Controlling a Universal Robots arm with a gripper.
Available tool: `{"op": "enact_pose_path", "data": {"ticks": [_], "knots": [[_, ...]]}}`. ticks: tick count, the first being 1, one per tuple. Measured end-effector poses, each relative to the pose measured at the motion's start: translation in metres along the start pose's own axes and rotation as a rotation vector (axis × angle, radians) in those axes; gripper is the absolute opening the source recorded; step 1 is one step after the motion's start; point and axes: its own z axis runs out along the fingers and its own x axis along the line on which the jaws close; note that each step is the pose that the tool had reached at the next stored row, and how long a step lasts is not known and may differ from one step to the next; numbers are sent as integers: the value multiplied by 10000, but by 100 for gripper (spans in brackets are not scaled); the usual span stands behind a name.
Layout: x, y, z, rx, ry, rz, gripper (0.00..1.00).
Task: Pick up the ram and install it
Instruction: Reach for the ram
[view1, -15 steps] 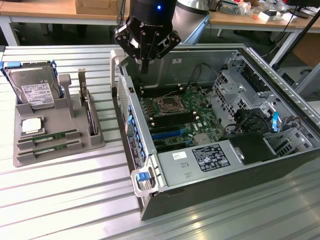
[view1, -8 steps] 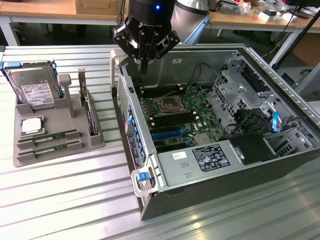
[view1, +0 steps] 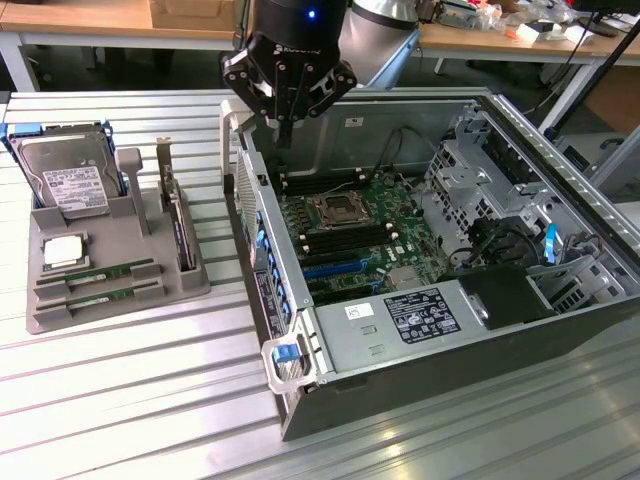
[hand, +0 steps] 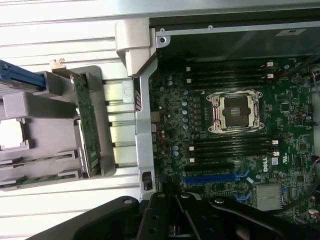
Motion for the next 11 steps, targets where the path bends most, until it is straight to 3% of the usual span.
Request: {"op": "enact_pose_path", "data": {"ticks": [11], "knots": [[29, -2, -1, 0, 0, 0, 11]]}}
